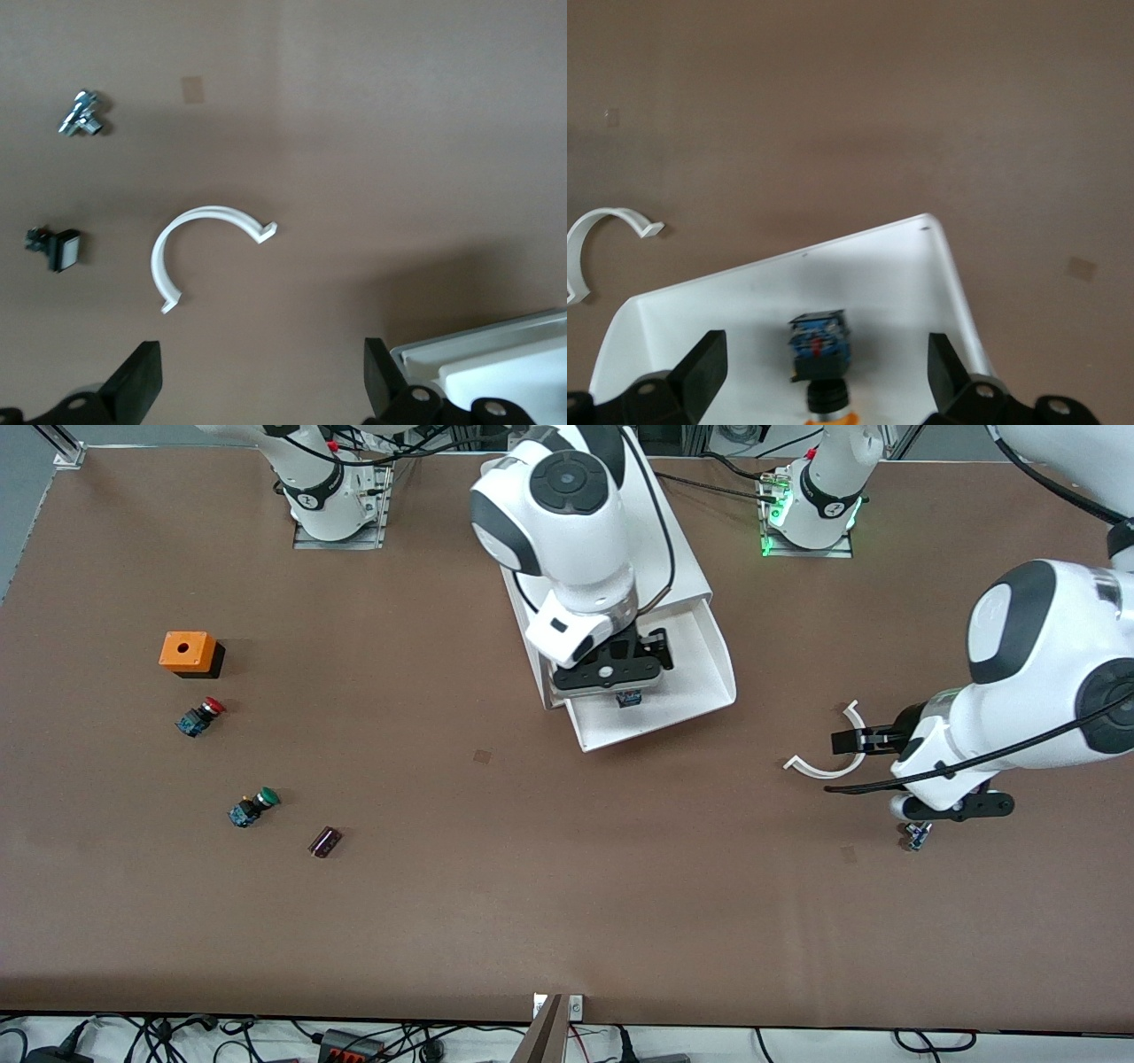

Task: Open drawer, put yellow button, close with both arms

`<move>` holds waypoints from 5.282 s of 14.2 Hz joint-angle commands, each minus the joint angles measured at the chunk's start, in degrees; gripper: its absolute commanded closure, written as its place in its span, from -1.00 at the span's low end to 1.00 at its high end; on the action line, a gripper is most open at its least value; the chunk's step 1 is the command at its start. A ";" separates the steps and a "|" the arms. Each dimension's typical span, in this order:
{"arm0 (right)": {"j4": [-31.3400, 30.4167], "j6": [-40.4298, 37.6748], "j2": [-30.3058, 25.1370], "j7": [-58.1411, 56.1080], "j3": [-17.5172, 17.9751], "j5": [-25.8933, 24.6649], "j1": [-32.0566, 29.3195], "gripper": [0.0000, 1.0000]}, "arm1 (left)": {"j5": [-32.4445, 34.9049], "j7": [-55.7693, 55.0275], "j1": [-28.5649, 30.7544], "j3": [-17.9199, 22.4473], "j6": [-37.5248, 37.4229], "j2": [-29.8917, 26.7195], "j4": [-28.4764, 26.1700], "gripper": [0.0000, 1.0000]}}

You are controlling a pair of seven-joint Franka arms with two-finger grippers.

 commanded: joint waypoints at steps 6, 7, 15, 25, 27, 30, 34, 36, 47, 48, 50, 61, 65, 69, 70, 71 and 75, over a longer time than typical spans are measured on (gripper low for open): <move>-1.35 -10.61 -4.33 -4.80 0.44 -3.92 -14.51 -1.00 | -0.50 -20.78 -10.71 -0.19 17.48 4.23 -2.35 -1.00; -1.43 -12.28 -4.85 -7.17 0.44 -3.93 -16.97 -1.00 | -0.50 -22.97 -12.19 -0.19 18.46 4.68 -2.52 -1.00; -1.43 -16.16 -6.17 -30.49 0.70 -2.70 -33.33 -1.00 | -0.50 -31.78 -15.99 -3.34 26.29 3.55 -13.42 -1.00; -13.55 -20.73 -20.31 -41.26 -2.79 0.29 -45.21 -1.00 | -2.34 -32.40 -15.28 -11.26 25.68 -2.87 -25.28 -1.00; -15.66 -20.64 -22.78 -44.45 -4.13 0.29 -45.47 -1.00 | -3.58 -32.40 -15.20 -12.05 25.41 -4.71 -27.56 -1.00; -18.21 -21.08 -25.86 -45.77 -3.70 0.29 -46.61 -1.00 | -7.86 -32.40 -14.85 -13.37 21.91 -5.77 -28.28 -1.00; -21.64 -20.73 -28.41 -46.40 -3.78 0.03 -46.70 -1.00 | -9.64 -32.40 -14.84 -14.07 19.70 -6.48 -28.45 -1.00; -25.40 -19.60 -30.77 -46.40 -3.78 -0.23 -46.35 -1.00 | -10.17 -32.40 -14.84 -15.12 19.61 -6.56 -28.45 -1.00; -42.39 -12.38 -43.36 -48.33 -3.69 -0.59 -46.44 -1.00 | -9.03 -31.08 -9.86 -14.60 19.61 -6.56 -24.16 -1.00; -42.30 -12.47 -43.36 -48.33 -3.78 -0.67 -46.52 -1.00 | -8.68 -30.38 -7.49 -14.86 19.09 -6.74 -22.84 -1.00; -42.22 -13.08 -43.27 -47.37 -3.78 -0.33 -46.61 -1.00 | -4.40 -25.40 -4.14 -14.60 15.24 -7.00 -19.51 -1.00; -42.48 -13.70 -43.27 -47.63 -3.78 -0.59 -46.61 -1.00 | 4.46 10.73 3.61 -3.03 6.78 -15.07 -12.54 -1.00; -43.18 -13.61 -43.71 -47.54 -3.78 -0.59 -46.53 -1.00 | -0.77 23.74 3.44 4.02 7.48 -22.37 -17.81 -1.00; -43.62 -13.00 -43.97 -47.63 -3.78 -0.59 -46.53 -1.00 | 0.72 24.56 3.70 4.30 12.38 -27.47 -25.00 -1.00; -43.62 -13.08 -43.97 -47.54 -3.78 -0.59 -46.53 -1.00 | 0.81 23.51 3.87 4.21 12.84 -28.18 -25.81 -1.00; -43.62 -13.08 -43.88 -47.63 -3.78 -0.59 -46.53 -1.00 | 0.82 22.55 3.96 3.77 12.76 -28.53 -25.90 -1.00; -43.62 -13.26 -43.88 -47.98 -3.78 -0.59 -46.53 -1.00 | 0.90 22.27 6.51 1.22 12.06 -29.85 -27.14 -1.00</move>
